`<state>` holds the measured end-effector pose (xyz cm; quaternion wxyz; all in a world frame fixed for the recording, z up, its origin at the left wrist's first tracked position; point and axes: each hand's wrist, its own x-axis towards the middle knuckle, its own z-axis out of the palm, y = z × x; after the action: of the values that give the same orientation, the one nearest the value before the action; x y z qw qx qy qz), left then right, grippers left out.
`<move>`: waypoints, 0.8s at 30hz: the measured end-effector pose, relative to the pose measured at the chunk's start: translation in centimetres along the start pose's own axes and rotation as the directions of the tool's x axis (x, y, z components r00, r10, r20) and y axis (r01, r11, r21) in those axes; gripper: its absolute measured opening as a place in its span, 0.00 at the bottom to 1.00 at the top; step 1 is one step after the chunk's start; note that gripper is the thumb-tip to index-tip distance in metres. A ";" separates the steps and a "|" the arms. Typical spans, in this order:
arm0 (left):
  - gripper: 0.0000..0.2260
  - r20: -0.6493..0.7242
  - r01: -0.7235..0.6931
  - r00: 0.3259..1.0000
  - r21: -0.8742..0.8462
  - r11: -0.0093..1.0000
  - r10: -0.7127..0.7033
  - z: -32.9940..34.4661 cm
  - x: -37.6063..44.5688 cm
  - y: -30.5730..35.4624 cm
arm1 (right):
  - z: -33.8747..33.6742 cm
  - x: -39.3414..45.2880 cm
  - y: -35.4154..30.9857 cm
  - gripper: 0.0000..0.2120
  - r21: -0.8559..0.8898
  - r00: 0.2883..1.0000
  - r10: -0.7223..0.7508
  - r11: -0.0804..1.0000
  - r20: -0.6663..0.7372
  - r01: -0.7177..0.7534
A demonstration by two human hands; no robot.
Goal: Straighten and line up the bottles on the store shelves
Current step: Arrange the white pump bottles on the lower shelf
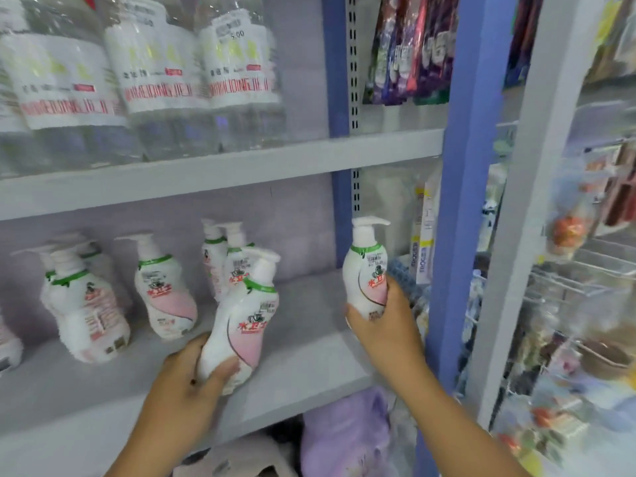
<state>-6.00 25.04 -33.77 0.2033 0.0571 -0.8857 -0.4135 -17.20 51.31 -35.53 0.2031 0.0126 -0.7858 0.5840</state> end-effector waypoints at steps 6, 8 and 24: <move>0.10 0.039 0.034 0.999 -0.044 0.998 -0.032 4.5 1.2 3.1 | -0.2 -0.1 0.5 0.26 -0.049 0.999 -0.026 0.998 -0.022 0.025; 0.12 0.094 -0.030 0.995 0.039 0.999 0.026 5.8 3.1 3.9 | -0.1 0.0 0.5 0.28 -0.060 0.999 -0.037 0.998 -0.017 0.036; 0.10 0.388 0.103 0.914 -0.497 0.861 0.115 12.6 13.0 6.8 | -0.1 0.3 0.5 0.35 -0.120 0.994 -0.107 0.987 -0.029 0.103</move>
<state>-22.49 34.91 -31.81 0.0246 -0.0881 -0.7680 -0.6339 -17.58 51.60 -35.92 0.2477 0.0317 -0.8136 0.5251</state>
